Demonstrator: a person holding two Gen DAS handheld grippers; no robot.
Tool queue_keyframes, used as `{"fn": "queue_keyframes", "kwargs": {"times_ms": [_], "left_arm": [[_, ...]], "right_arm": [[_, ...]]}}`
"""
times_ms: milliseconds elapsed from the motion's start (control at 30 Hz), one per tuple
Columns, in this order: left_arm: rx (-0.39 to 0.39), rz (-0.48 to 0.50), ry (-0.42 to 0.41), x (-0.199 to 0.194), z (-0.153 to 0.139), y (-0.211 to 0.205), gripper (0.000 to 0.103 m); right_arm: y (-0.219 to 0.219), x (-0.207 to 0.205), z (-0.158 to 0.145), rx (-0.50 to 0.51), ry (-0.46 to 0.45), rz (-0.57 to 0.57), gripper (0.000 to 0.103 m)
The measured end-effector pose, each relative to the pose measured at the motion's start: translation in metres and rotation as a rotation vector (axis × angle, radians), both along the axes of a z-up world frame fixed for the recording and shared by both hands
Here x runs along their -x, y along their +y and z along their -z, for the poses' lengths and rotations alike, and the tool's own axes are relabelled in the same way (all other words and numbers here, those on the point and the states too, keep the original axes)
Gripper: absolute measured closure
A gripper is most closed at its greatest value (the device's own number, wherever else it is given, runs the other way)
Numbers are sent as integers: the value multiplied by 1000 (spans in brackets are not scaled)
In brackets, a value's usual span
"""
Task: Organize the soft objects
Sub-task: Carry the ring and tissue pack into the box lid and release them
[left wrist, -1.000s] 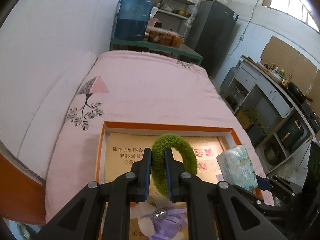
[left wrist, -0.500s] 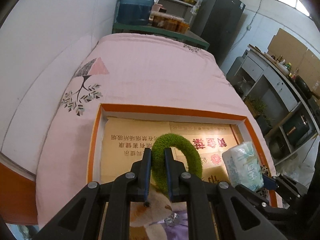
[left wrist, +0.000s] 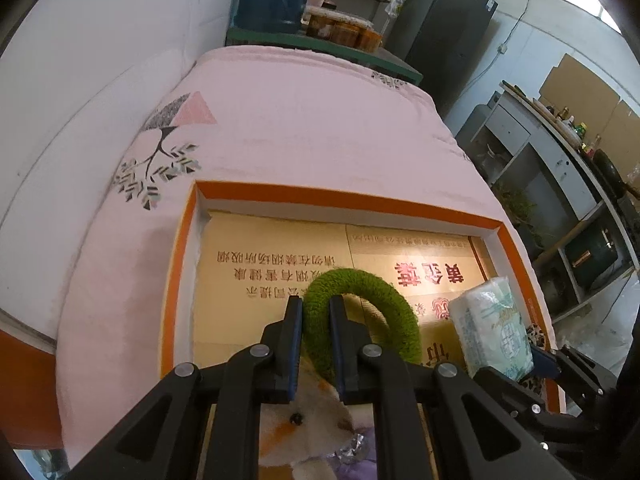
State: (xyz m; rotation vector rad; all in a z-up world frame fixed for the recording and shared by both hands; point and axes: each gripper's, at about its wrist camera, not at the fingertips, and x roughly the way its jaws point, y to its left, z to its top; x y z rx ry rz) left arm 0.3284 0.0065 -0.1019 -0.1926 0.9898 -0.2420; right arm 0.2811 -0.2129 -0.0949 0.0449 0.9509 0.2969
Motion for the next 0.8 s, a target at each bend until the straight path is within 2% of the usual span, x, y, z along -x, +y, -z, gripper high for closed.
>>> {"fn": "queue_keyframes", "kwargs": {"times_ms": [67,133,200,267,567,800], "left_arm": [[-10,-3,1,1,1,-1,88],[-17,-2,3,2,2,-1,81],[-21,-4,0,3,2,-1,66],[-25,0,-15,5,-2,-1,57],[-33,2,-65,17,-20,0,56],[-57,-3,-134,34,-38,-1,56]], "right_arm": [[0,0,0,1,-3,-2,51],[0,0,0,6,-7,-2,49],[0,1,-1,12,-12,-2,46],[0,3,-2,16,-17,1,44],[-2,13,-15,16,-54,12,42],[0,25,-26,14,-79,16,41]]}}
